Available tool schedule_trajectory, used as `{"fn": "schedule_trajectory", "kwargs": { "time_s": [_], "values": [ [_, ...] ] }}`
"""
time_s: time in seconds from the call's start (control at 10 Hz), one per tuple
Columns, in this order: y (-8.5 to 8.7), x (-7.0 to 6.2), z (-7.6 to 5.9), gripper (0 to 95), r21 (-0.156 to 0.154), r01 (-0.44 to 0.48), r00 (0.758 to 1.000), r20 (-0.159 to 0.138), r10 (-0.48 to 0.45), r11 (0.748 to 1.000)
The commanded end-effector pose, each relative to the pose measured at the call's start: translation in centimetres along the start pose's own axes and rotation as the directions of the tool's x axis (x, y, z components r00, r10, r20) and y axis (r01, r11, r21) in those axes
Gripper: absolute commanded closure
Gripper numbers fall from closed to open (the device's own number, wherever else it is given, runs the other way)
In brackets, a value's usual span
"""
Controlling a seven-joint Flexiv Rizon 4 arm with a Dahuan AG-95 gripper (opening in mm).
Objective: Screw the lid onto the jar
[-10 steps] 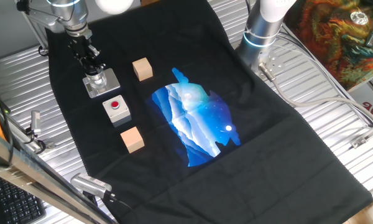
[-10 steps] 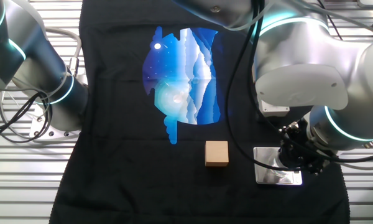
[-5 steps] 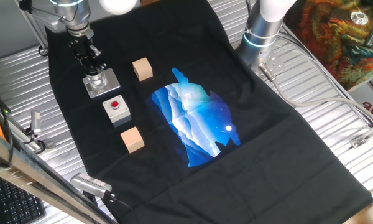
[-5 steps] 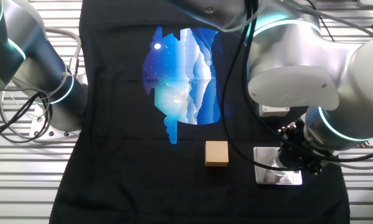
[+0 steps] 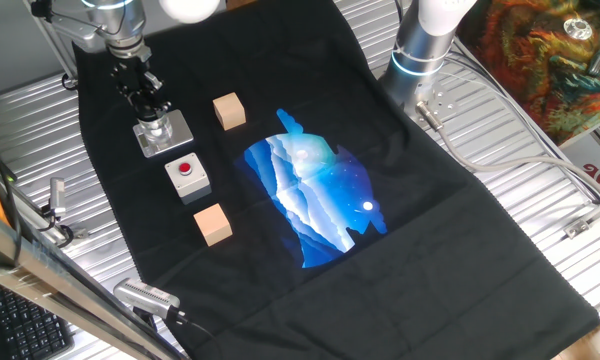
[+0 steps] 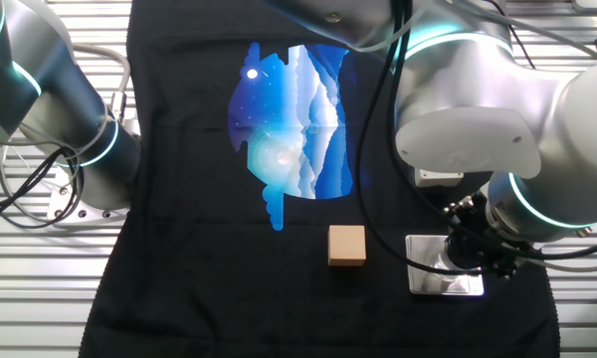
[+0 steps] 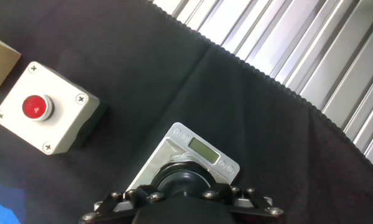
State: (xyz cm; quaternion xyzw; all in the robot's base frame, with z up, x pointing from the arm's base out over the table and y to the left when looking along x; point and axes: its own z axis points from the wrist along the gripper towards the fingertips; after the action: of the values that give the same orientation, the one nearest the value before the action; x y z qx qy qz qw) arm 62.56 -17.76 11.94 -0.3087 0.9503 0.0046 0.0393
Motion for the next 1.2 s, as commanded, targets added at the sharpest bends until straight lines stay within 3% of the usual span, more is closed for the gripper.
{"fn": "schedule_trajectory", "kwargs": {
  "time_s": [0.1,0.2,0.6,1.2],
  "values": [
    [-0.01,0.01,0.05,19.0,0.0,0.015,1.0,0.003,-0.015,1.0],
    [-0.01,0.01,0.07,0.0,0.0,0.017,1.0,0.002,-0.017,1.0],
    [-0.02,0.0,0.08,0.0,0.003,0.02,1.0,0.0,-0.02,1.0],
    [0.03,-0.32,-0.2,0.0,0.026,0.013,1.0,-0.029,-0.012,1.0]
  ]
}}
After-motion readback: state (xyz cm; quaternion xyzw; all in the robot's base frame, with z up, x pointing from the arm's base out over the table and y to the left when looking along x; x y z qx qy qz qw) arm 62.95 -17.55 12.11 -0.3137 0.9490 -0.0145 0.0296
